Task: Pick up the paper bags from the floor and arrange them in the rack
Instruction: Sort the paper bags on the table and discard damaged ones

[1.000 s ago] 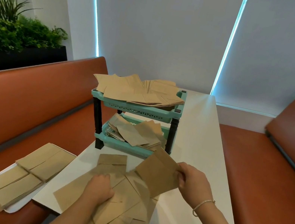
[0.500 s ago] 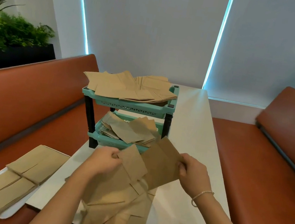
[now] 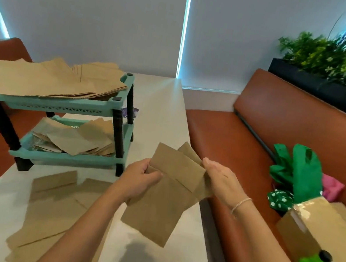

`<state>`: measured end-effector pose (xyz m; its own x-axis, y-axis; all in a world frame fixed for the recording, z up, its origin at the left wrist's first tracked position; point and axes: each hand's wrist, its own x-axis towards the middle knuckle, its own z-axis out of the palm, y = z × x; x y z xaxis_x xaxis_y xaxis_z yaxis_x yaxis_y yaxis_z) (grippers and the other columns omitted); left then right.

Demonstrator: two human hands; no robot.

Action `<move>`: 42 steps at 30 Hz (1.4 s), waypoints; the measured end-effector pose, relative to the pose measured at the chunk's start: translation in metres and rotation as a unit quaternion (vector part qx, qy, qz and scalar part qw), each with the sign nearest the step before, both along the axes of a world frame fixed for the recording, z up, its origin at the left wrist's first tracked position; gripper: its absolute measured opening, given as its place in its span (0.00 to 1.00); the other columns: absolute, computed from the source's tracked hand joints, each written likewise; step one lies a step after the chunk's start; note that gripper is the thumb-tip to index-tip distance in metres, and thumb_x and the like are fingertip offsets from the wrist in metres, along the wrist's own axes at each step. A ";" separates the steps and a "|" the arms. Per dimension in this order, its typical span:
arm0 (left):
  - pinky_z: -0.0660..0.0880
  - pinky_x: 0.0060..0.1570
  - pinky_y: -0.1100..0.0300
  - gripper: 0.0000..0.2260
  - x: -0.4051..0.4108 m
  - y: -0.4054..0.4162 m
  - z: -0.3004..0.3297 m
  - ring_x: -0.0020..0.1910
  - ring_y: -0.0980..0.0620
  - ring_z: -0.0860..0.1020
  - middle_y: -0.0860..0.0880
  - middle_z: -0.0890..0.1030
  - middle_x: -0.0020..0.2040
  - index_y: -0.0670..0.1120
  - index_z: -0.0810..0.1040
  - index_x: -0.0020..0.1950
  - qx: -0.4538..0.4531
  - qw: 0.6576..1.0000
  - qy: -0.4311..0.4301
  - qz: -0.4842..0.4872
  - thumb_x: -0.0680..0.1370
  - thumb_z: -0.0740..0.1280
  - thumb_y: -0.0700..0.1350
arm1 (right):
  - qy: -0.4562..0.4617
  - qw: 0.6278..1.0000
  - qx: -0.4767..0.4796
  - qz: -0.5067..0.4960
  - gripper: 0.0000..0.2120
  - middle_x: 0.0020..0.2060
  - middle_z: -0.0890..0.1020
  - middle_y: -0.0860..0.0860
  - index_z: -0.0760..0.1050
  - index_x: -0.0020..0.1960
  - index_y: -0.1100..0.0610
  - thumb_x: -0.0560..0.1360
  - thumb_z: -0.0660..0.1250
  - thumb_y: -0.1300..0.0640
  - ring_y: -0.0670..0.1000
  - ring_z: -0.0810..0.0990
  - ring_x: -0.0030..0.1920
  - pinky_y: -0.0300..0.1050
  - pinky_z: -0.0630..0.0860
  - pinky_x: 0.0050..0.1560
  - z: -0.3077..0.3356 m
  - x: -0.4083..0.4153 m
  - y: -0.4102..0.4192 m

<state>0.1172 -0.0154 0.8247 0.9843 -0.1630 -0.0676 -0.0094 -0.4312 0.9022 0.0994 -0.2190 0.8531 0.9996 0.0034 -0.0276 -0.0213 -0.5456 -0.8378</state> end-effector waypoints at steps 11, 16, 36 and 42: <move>0.73 0.50 0.64 0.13 0.018 -0.172 -0.019 0.54 0.53 0.75 0.54 0.76 0.54 0.49 0.72 0.61 0.054 0.996 -0.057 -0.047 0.77 0.66 0.44 | 0.042 0.963 -0.262 -0.045 0.12 0.45 0.81 0.49 0.74 0.43 0.42 0.73 0.60 0.59 0.53 0.79 0.47 0.52 0.78 0.51 -0.003 0.006 -0.139; 0.69 0.64 0.57 0.20 0.023 -0.207 -0.047 0.65 0.51 0.71 0.50 0.72 0.67 0.48 0.68 0.68 0.089 0.996 -0.028 -0.014 0.77 0.67 0.45 | 0.108 0.943 -0.314 -0.027 0.15 0.51 0.81 0.53 0.76 0.53 0.47 0.75 0.57 0.61 0.57 0.78 0.52 0.47 0.76 0.50 -0.064 0.009 -0.174; 0.66 0.46 0.80 0.08 0.021 -0.197 -0.103 0.50 0.61 0.73 0.59 0.76 0.50 0.49 0.76 0.56 0.126 0.984 -0.067 0.107 0.78 0.64 0.41 | 0.315 0.880 -0.340 0.108 0.19 0.60 0.76 0.55 0.66 0.68 0.54 0.78 0.54 0.62 0.56 0.77 0.59 0.49 0.74 0.57 -0.318 -0.009 -0.158; 0.66 0.45 0.81 0.08 0.016 -0.196 -0.106 0.50 0.61 0.73 0.58 0.76 0.50 0.49 0.76 0.56 0.115 0.986 -0.053 0.108 0.78 0.64 0.41 | 0.330 0.885 -0.321 0.075 0.16 0.58 0.78 0.56 0.70 0.64 0.55 0.77 0.57 0.59 0.57 0.78 0.57 0.48 0.75 0.55 -0.308 -0.004 -0.160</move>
